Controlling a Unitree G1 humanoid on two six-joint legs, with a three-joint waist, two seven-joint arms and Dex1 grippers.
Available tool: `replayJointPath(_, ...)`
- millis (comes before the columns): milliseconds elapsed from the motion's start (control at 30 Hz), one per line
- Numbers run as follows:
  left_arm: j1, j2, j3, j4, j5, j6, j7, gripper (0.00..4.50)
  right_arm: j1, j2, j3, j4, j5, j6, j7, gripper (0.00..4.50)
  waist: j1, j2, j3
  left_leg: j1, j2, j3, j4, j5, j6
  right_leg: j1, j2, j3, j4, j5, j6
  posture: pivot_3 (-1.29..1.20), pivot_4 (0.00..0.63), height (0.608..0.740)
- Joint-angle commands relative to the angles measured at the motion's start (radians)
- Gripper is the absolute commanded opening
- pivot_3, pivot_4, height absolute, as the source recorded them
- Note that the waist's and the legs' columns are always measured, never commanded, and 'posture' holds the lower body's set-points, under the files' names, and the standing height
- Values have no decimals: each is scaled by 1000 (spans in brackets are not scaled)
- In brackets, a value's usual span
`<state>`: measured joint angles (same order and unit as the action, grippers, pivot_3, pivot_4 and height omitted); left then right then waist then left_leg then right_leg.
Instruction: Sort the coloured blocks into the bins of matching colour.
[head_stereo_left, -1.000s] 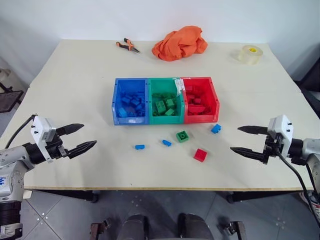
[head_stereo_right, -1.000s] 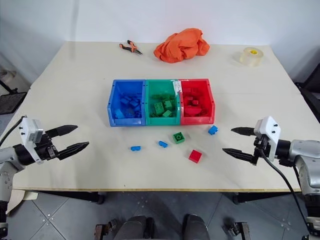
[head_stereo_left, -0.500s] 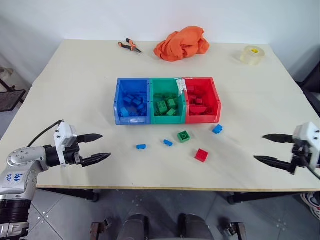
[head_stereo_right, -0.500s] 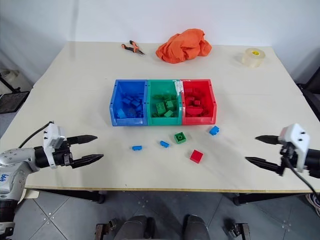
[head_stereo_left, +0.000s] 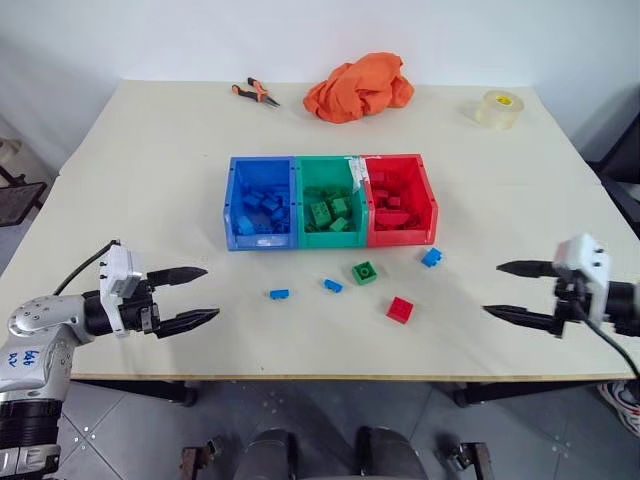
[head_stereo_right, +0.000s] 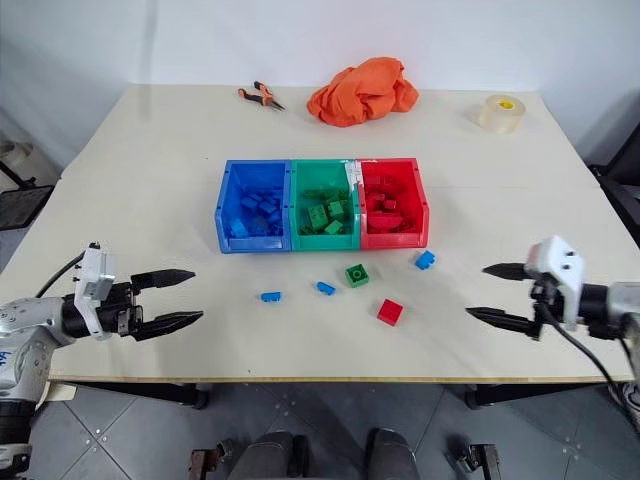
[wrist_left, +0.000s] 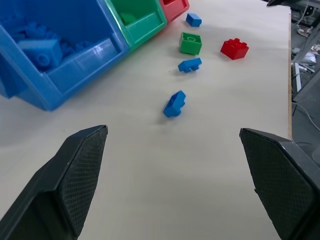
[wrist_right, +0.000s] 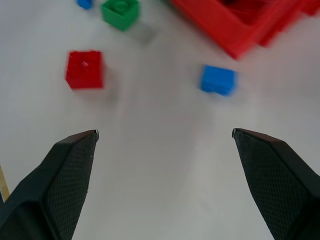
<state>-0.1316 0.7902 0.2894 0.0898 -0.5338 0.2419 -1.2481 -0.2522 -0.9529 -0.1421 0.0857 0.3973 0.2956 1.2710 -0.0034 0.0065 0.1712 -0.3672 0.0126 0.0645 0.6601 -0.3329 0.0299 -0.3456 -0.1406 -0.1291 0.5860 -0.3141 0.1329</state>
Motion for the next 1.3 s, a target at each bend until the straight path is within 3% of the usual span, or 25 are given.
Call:
replayJointPath(33, 44, -9, 43, -74, -42, 2, 9, 4488, -84, 41, 96, 12, -43, 6, 7, 4500, 0, 0, 0, 0, 0, 0, 0, 0, 0, 0, 0, 0, 0, 0, 0, 0, 150, 740)
replayJointPath(233, 129, -21, 68, -142, -70, 2, 16, 4488, -191, 104, 223, 80, -104, -7, 43, 4500, 3, 0, 0, -1, -1, -3, 1, 0, 0, 0, -2, 1, 1, 0, 0, 0, 150, 740)
replayJointPath(633, 169, -31, 93, -173, -80, -7, 32, 4488, -198, 227, 314, 105, -161, -25, 27, 4500, -1, 0, 0, -1, -1, -3, 1, 0, 0, 1, -1, -2, 2, 0, 0, 0, 150, 740)
replayJointPath(733, 169, -33, 92, -178, -80, -7, 38, 4500, -189, 236, 314, 106, -186, -41, -1, 3896, -1, 0, 0, 0, -1, -3, 2, 0, 0, 1, -1, -2, 3, 0, 0, 0, 150, 740)
replayJointPath(967, 154, -33, 86, -158, -77, -17, 28, 4500, -179, 253, 286, 93, -185, -81, -42, 1573, 0, -1, 0, 0, -1, -3, 2, 0, 0, 1, 0, -3, 3, 0, 0, 0, 150, 740)
replayJointPath(1300, 129, -36, 80, -137, -72, -24, 29, 4500, -266, 258, 194, 57, -117, -12, -104, 1465, -1, 0, 0, -1, -1, -2, 2, 0, 0, 0, 5, -2, 3, 0, 0, 0, 150, 740)
